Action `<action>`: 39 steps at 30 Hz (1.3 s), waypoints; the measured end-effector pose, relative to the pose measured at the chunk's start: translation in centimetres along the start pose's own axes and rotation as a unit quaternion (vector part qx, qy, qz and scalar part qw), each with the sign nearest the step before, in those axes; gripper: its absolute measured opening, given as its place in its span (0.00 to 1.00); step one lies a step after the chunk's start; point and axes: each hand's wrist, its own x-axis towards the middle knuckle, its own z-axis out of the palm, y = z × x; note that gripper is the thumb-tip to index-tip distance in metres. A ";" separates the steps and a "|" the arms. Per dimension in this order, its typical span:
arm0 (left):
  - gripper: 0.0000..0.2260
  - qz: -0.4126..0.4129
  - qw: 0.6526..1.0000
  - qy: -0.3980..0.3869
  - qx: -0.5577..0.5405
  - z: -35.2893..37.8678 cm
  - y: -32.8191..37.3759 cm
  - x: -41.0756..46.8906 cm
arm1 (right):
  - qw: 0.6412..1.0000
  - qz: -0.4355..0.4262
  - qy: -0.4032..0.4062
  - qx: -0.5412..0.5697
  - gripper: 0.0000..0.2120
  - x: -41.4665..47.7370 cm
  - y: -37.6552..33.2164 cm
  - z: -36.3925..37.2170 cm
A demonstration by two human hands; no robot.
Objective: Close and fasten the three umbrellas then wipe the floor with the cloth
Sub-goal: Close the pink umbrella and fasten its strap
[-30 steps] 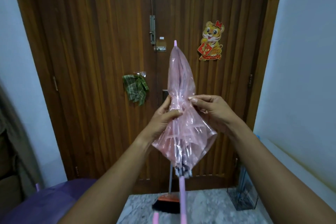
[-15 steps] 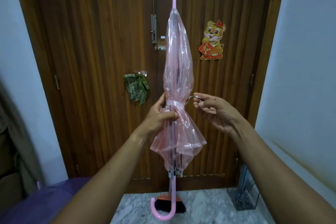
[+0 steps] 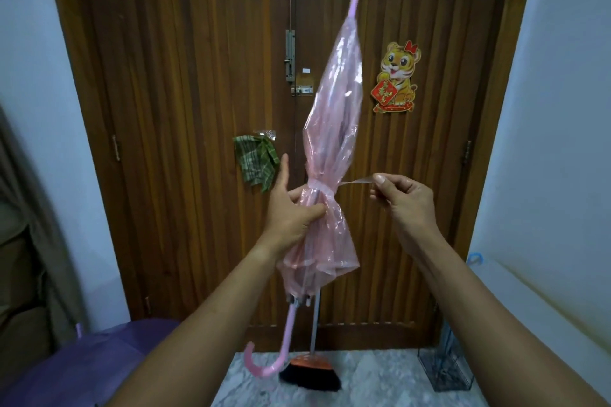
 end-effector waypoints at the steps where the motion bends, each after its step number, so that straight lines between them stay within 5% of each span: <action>1: 0.52 0.014 1.000 0.020 0.020 0.1 -0.2 0.1 | 1.000 -0.005 0.010 0.005 0.08 -0.2 0.1 0.0; 3: 0.47 0.031 0.994 0.068 0.084 0.5 -0.4 0.1 | 1.000 -0.022 0.021 0.003 0.07 -0.5 0.1 0.2; 8: 0.12 0.113 0.942 0.178 0.260 1.9 0.1 -0.2 | 0.990 -0.097 -0.007 -0.099 0.04 -1.6 0.5 1.2; 14: 0.17 0.178 0.889 0.194 0.375 3.9 0.7 -0.6 | 0.991 -0.091 -0.091 -0.030 0.05 -2.6 1.1 2.8; 20: 0.13 0.140 0.961 -0.120 0.208 2.5 1.7 -0.6 | 0.999 -0.019 -0.033 0.017 0.04 -2.0 1.7 1.6; 29: 0.17 0.153 0.980 -0.022 0.124 2.8 1.1 -0.8 | 0.995 0.051 -0.051 0.066 0.05 -1.4 1.5 1.8; 33: 0.28 0.043 0.997 -0.025 0.051 3.0 1.2 -0.4 | 0.994 0.065 -0.060 0.058 0.07 -1.6 1.6 1.9; 39: 0.13 -0.033 0.992 -0.116 0.019 2.5 1.2 -0.2 | 0.997 0.032 -0.061 -0.022 0.06 -1.5 2.1 1.8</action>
